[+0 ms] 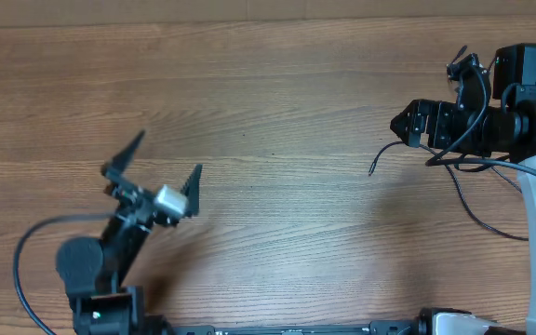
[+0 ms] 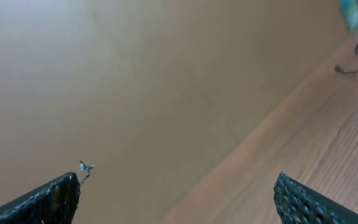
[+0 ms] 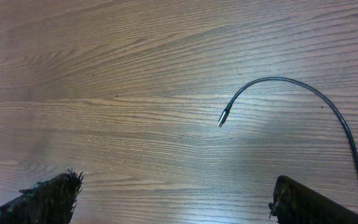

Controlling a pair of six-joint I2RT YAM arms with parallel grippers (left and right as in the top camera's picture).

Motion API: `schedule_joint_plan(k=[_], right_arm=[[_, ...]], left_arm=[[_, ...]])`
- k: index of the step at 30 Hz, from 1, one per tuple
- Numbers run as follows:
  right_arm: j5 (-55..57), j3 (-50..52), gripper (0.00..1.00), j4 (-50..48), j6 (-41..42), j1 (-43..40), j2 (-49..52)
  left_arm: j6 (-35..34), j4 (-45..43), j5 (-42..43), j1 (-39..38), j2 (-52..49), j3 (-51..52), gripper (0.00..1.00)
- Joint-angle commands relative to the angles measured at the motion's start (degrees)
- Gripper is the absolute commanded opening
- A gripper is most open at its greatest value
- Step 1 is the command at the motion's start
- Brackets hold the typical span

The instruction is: Untangle cables

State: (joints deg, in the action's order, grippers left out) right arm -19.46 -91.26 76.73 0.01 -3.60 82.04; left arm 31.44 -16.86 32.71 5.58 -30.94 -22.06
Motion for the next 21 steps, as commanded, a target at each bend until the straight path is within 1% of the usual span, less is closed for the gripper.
schedule_joint_plan(k=[1,5,7,10,13,16,20,21], right_arm=[[0.15,0.20,1.00,-0.09,-0.31,0.15,0.11],[0.15,0.20,1.00,-0.09,-0.28,0.15,0.11],[0.15,0.20,1.00,-0.09,-0.28,0.15,0.11],[0.15,0.20,1.00,-0.09,-0.28,0.15,0.11],[0.15,0.20,1.00,-0.09,-0.28,0.15,0.11],[0.15,0.20,1.00,-0.09,-0.28,0.15,0.11],[0.15,0.20,1.00,-0.09,-0.31,0.15,0.11],[0.15,0.20,1.00,-0.09,-0.28,0.15,0.11]], left_arm=[[-1.97,-3.63,4.37,-0.42,5.25,5.42,0.99],[-10.10,-3.54,0.96,-0.39,9.64,7.26,0.99],[-15.61,-3.52,-1.97,-0.39,11.50,8.13,1.00],[-23.61,-2.93,-7.80,-0.39,13.68,9.49,0.99],[-29.81,-2.95,-13.90,-0.39,15.41,11.56,0.99],[-34.95,-2.95,-20.17,-0.39,17.70,15.04,1.00],[-38.42,-3.54,-25.92,-0.39,22.18,21.18,1.00],[-39.10,-1.75,-26.53,-0.39,23.61,21.84,1.00]])
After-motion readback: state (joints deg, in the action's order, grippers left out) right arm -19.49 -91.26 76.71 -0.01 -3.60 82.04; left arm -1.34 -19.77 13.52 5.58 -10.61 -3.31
